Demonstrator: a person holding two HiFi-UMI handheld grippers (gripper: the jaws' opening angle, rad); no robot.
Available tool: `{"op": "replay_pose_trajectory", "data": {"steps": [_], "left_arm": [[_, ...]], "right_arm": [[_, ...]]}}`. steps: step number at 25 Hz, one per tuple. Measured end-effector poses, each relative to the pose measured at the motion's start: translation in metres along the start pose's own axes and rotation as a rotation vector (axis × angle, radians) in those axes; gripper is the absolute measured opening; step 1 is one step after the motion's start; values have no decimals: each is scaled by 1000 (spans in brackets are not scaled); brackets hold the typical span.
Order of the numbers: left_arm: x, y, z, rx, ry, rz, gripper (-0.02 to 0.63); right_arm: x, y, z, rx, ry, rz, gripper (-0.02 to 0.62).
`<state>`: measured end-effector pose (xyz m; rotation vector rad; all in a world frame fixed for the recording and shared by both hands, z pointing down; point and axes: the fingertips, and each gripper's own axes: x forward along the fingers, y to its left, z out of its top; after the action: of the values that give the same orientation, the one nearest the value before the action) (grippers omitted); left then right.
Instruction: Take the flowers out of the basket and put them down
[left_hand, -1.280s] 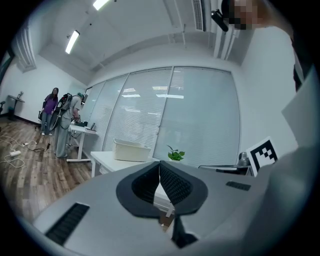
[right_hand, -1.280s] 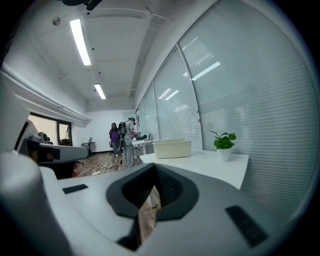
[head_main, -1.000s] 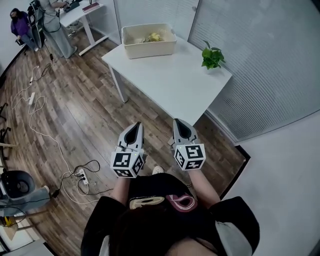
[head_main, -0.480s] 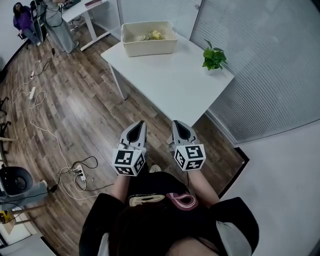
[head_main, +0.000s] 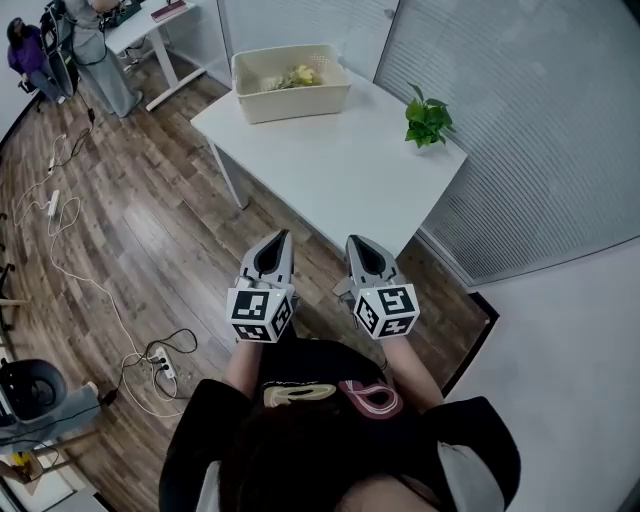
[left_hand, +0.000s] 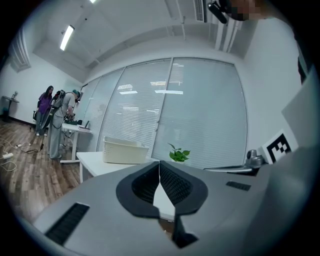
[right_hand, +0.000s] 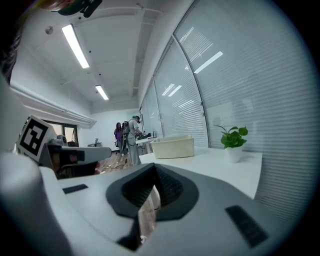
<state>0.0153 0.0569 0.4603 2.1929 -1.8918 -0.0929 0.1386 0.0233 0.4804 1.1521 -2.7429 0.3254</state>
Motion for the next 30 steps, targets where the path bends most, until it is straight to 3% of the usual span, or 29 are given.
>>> {"op": "replay_pose_trajectory", "data": {"steps": [10, 18, 23, 30], "left_arm": [[72, 91, 38, 4, -8, -78, 18], [120, 185, 54, 23, 64, -80, 18], [140, 217, 74, 49, 82, -165, 18], [160, 234, 79, 50, 107, -225, 18]], "right_arm": [[101, 13, 26, 9, -9, -48, 9], [187, 21, 45, 26, -19, -130, 11], [224, 22, 58, 31, -30, -201, 9], [251, 34, 62, 20, -18, -215, 11]]}}
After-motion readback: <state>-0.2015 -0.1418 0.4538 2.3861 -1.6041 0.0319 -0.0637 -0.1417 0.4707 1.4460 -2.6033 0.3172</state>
